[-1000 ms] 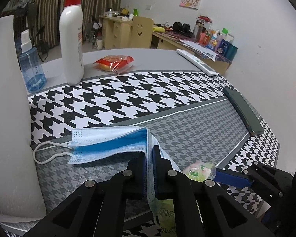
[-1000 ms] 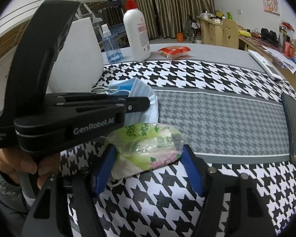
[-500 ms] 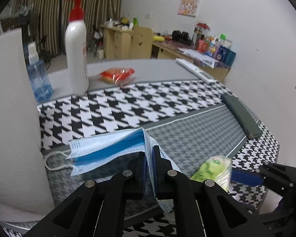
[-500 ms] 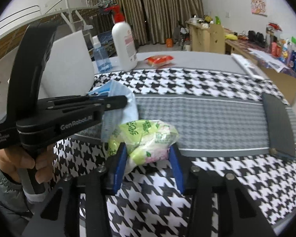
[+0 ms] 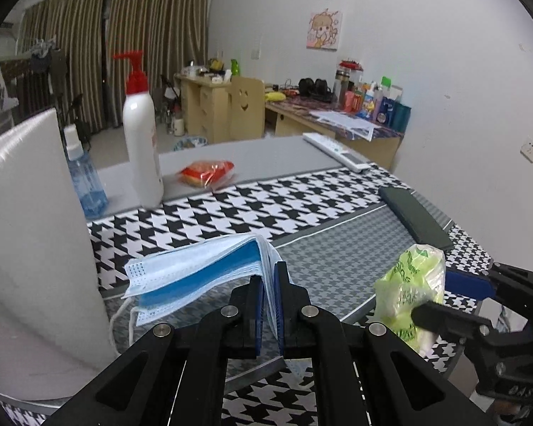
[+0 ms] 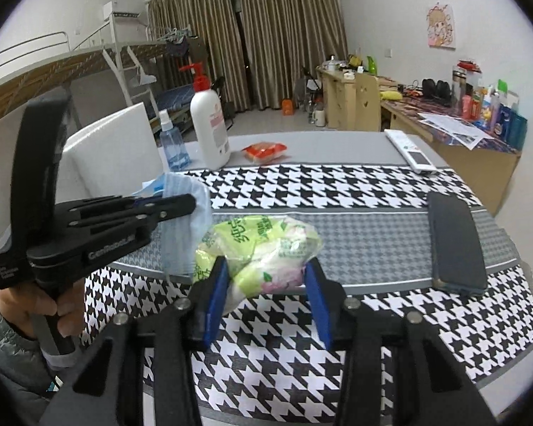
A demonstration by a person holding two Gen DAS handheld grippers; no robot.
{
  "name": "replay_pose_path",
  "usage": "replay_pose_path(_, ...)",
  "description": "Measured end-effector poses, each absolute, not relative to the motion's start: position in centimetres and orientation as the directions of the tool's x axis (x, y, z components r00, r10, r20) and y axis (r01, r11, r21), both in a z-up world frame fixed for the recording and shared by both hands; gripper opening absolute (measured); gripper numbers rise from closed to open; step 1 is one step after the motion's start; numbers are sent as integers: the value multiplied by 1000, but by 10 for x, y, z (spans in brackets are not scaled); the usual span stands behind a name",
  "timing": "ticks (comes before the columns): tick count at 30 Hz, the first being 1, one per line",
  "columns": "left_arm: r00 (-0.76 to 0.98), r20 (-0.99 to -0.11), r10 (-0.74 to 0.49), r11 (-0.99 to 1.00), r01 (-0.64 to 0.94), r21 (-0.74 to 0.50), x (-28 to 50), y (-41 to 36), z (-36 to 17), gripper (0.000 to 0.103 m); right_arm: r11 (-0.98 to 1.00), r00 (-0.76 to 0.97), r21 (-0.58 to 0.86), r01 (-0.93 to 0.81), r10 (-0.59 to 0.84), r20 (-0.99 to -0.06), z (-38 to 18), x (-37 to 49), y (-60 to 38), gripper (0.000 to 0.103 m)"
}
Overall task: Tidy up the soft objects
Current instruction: 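Lift the mask with the left gripper while the right gripper lifts the green packet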
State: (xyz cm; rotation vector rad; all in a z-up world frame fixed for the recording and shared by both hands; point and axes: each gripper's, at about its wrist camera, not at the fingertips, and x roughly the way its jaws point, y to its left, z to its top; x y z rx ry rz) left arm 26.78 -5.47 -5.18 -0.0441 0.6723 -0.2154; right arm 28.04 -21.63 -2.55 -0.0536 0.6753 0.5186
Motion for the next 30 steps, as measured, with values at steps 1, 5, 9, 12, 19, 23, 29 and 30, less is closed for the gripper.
replay_pose_path(1, 765, -609, -209, 977, 182, -107, 266, -55, -50, 6, 873, 661, 117, -474, 440, -608, -25, 281, -216, 48)
replay_pose_path(5, 779, -595, -196, 979, 184, -82, 259, -58, -43, 6, 872, 669, 115, -476, 443, -597, -21, 279, -215, 48)
replay_pose_path(9, 791, -583, -185, 981, 183, -62, 252, -59, -38, 6, 870, 681, 110, -480, 448, -579, -15, 274, -216, 48)
replay_pose_path(12, 802, -571, -175, 983, 180, -48, 247, -60, -33, 6, 872, 691, 105, -478, 447, -567, -10, 273, -217, 48)
replay_pose_path(19, 833, -531, -154, 985, 174, -14, 238, -61, -18, 6, 868, 713, 116, -483, 466, -524, 0, 270, -219, 48)
replay_pose_path(23, 848, -510, -144, 986, 168, 0, 234, -61, -11, 6, 867, 720, 113, -485, 469, -512, 4, 268, -218, 48)
replay_pose_path(29, 856, -498, -139, 986, 167, 12, 232, -60, -4, 6, 865, 724, 108, -489, 472, -503, 7, 269, -215, 48)
replay_pose_path(30, 858, -495, -137, 986, 165, 14, 231, -60, -3, 6, 865, 725, 108, -491, 474, -499, 8, 269, -214, 48)
